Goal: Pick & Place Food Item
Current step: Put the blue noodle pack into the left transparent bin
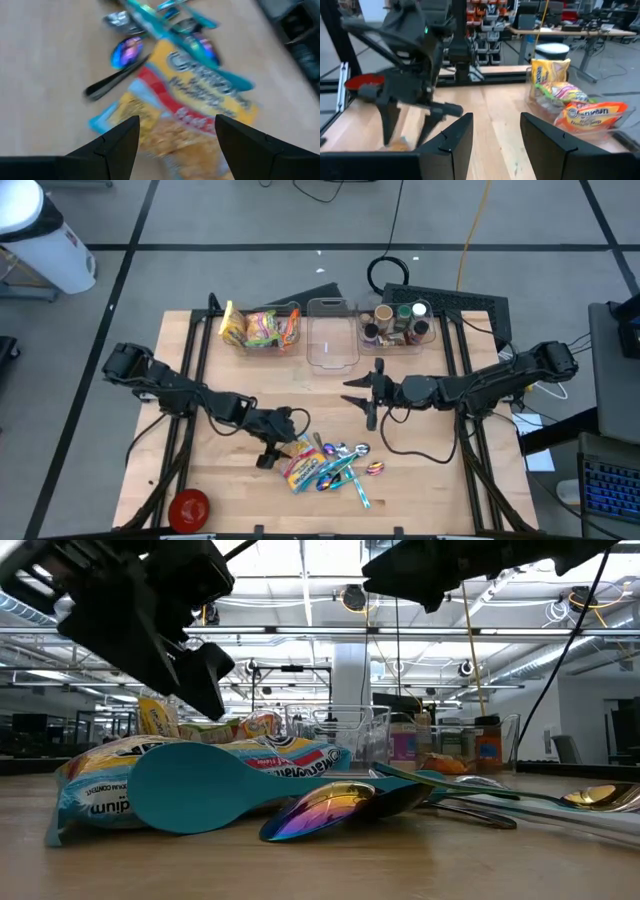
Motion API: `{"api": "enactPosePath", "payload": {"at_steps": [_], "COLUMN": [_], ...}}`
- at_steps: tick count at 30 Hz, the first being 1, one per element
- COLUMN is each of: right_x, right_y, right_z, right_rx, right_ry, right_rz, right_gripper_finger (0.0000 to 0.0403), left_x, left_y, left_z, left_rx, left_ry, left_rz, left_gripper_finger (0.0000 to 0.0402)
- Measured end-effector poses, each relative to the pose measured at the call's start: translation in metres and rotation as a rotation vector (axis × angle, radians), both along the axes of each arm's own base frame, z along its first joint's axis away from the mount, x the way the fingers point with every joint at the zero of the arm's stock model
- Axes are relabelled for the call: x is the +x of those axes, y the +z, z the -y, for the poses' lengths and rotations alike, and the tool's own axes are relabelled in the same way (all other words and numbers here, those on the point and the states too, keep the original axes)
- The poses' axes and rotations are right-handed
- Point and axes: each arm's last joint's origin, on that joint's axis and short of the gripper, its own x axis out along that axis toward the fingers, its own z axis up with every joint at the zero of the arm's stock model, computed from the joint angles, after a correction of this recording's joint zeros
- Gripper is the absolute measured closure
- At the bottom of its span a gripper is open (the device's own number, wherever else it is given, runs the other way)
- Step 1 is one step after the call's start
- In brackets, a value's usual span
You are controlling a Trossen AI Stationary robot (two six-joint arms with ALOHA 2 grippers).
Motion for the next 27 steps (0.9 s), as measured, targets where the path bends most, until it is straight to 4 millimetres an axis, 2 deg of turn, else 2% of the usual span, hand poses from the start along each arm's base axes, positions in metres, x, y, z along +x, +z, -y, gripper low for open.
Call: {"api": "enactPosePath", "payload": {"at_steps": [4, 16, 19, 23, 27], "right_x": [0.001, 0.001, 0.001, 0.001, 0.001], "right_y": [-0.001, -0.001, -0.001, -0.001, 0.0], "right_z": [0.0, 0.0, 0.0, 0.0, 0.0], "right_rx": [-0.002, -0.002, -0.002, -0.002, -0.005], "right_ry": [-0.002, -0.002, -0.002, -0.002, -0.002], "right_rz": [-0.002, 0.002, 0.001, 0.001, 0.006], "right_gripper_finger": [0.0248, 0.0248, 0.0248, 0.0248, 0.0248], "left_x": [-0.002, -0.006, -0.008, -0.008, -0.005], "left_y": [-0.003, -0.002, -0.002, -0.011, -0.021], "left_z": [-0.001, 0.015, 0.019, 0.027, 0.029], "left_rx": [0.05, 0.079, 0.134, 0.188, 0.178], "left_ry": [0.031, -0.069, -0.113, -0.191, -0.196], "left_rz": [-0.025, 0.013, 0.039, 0.041, 0.015], "left_gripper_finger": [0.0133, 0.0133, 0.0133, 0.0133, 0.0133]}}
